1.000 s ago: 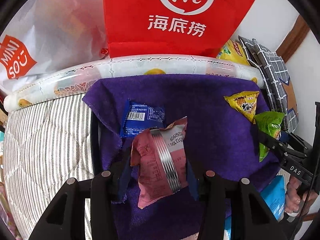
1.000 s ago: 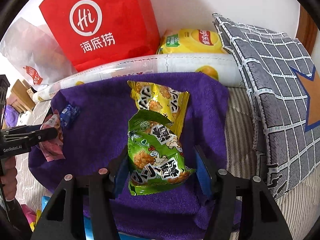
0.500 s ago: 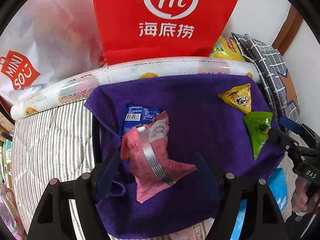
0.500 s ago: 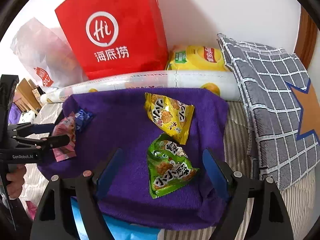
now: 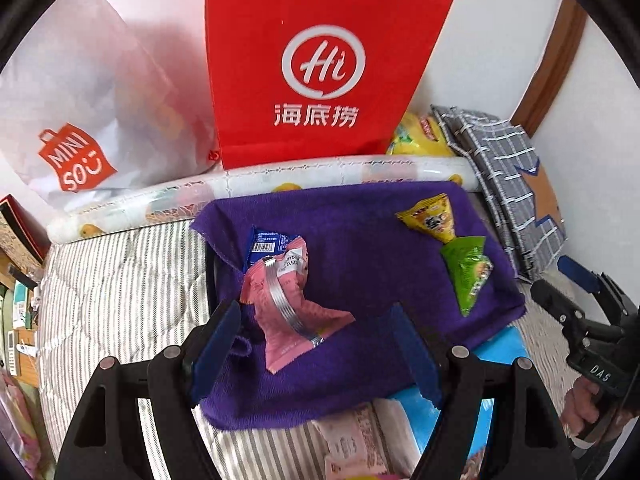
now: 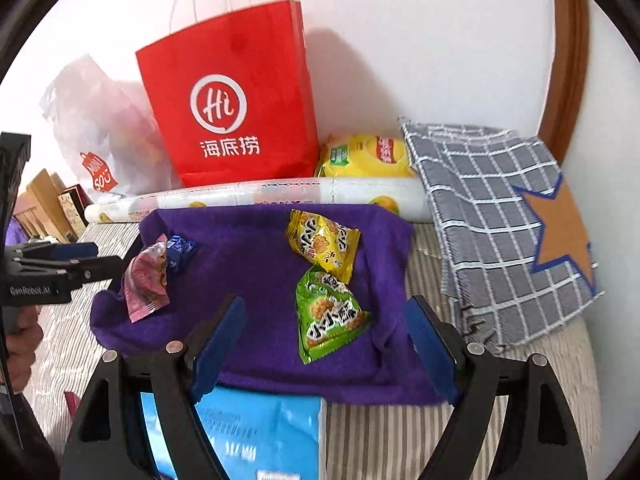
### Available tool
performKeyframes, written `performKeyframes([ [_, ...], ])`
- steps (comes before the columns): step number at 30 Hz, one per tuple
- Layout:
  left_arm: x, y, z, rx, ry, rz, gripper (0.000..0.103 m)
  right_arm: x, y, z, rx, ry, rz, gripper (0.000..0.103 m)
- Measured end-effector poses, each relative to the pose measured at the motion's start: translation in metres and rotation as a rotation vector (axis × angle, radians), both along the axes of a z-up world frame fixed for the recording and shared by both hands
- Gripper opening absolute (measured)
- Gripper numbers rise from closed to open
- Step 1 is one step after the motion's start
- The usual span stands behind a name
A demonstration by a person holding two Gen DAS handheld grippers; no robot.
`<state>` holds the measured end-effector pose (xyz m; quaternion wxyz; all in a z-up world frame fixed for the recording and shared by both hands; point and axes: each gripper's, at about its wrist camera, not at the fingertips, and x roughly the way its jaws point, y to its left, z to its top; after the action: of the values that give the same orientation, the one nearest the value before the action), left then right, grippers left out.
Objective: Organize snacks
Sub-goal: 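Open both grippers to release the green and pink bags on the towel, then move both grippers back to the snacks beside the blue tissue box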
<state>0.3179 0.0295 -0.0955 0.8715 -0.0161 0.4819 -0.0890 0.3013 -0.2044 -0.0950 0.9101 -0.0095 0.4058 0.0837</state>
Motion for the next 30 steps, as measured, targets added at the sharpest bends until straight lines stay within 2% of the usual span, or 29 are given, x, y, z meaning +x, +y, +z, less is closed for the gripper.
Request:
performKeyframes([
  [4,-0.017,0.006,0.010,-0.017,-0.014,0.003,0.076,-0.023,0.001,0.006,0.021,-0.012,-0.015,0.082],
  [8,-0.036,0.014,0.014,-0.032,-0.017,0.012,0.076,-0.043,0.005,0.006,0.060,0.039,0.014,0.082],
  [10,-0.045,0.018,0.014,-0.044,-0.011,0.019,0.076,-0.053,0.009,0.004,0.062,0.058,0.029,0.077],
  [23,-0.090,0.035,0.015,-0.072,-0.013,0.024,0.076,-0.129,0.021,-0.031,0.087,0.158,0.069,0.074],
  [30,-0.105,0.035,0.013,-0.082,-0.014,0.010,0.076,-0.162,0.027,-0.037,0.103,0.172,0.078,0.074],
])
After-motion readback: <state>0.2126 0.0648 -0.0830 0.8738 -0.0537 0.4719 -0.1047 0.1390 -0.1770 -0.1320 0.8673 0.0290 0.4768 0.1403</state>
